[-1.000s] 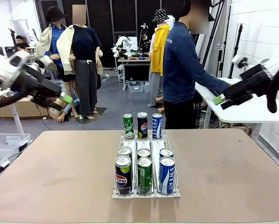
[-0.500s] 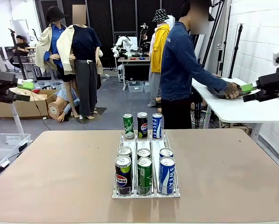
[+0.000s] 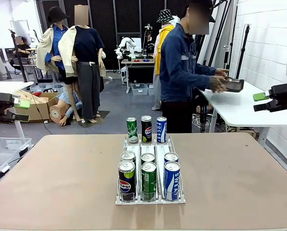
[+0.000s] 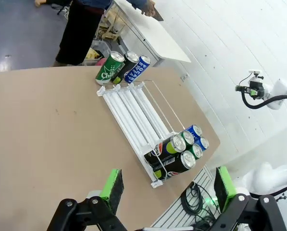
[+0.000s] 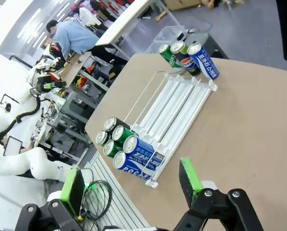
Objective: Retrieve and hand over the desired beverage to the person.
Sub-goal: Pick up a can of the same type that the person held from the Automatic Can Dispenser.
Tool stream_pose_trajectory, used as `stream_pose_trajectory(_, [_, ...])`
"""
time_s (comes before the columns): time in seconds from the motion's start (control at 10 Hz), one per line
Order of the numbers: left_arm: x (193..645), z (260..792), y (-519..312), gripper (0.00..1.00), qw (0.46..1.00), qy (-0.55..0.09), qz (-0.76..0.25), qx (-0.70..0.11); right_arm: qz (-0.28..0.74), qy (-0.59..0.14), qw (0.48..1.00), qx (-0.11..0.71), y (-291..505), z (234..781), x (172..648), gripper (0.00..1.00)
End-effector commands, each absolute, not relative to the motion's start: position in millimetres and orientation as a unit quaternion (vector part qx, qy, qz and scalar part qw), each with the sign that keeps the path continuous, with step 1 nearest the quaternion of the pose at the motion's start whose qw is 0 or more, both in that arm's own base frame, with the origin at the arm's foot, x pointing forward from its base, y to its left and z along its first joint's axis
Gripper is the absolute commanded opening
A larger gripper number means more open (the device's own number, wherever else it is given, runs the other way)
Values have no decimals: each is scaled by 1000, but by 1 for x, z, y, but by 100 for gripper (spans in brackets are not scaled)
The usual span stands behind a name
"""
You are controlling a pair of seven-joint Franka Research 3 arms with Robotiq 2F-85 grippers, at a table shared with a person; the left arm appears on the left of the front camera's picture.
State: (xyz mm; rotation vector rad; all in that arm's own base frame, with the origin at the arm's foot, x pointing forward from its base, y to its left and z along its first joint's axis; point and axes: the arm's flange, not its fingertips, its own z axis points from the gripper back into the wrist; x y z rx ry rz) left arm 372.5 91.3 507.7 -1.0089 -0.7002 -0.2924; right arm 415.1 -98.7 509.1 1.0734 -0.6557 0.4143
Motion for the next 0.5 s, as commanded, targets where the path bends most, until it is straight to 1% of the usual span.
stream_pose_trajectory(0.0, [372, 513, 89, 100, 800, -343, -142, -471, 198, -317, 774, 511, -100, 499, 411, 100])
stream_pose_trajectory(0.2, [375, 515, 88, 100, 799, -350, -131, -471, 203, -324, 765, 518, -104, 501, 409, 100])
stream_pose_trajectory(0.3, [373, 509, 90, 100, 809, -330, -139, -466, 193, -305, 785, 504, -102, 501, 413, 100])
stream_pose_trajectory(0.4, [373, 509, 90, 100, 809, -330, -139, -466, 193, -305, 785, 504, -102, 501, 413, 100])
